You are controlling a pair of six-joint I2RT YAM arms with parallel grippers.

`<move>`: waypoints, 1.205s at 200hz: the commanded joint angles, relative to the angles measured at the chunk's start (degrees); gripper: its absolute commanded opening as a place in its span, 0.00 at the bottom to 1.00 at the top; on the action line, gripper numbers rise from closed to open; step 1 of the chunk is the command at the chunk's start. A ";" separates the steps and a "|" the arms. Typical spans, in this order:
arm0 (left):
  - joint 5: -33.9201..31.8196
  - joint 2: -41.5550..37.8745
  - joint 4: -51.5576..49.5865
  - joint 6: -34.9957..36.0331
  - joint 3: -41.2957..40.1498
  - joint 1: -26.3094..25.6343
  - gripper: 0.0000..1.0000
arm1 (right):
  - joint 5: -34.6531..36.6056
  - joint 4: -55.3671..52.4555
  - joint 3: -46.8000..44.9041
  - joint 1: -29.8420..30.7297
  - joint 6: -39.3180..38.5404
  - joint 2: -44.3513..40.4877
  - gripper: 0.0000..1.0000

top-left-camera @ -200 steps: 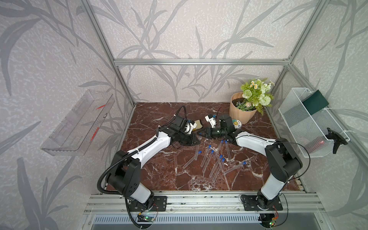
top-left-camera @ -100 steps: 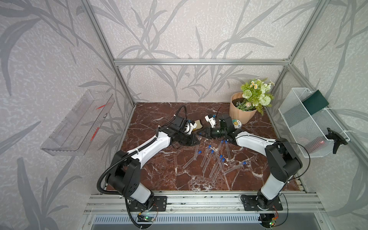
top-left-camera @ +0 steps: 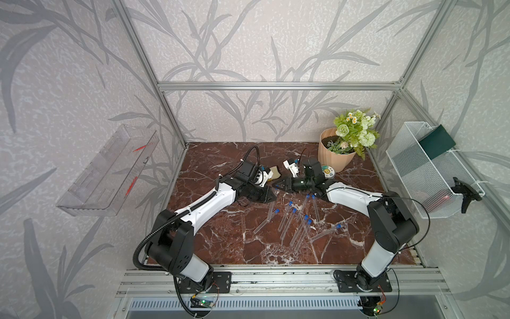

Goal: Remove stoppers from test tubes
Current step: Open the stopper on the test tube.

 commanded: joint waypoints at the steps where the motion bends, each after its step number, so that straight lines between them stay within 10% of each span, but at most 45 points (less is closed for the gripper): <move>1: -1.12 -1.49 -5.53 0.87 -0.20 -0.06 0.05 | 2.52 1.05 2.09 -1.15 -1.95 -1.74 0.00; 241: -2.26 -1.96 -8.92 3.49 -1.69 1.53 0.01 | 6.28 14.51 -2.69 -3.73 0.90 -6.53 0.00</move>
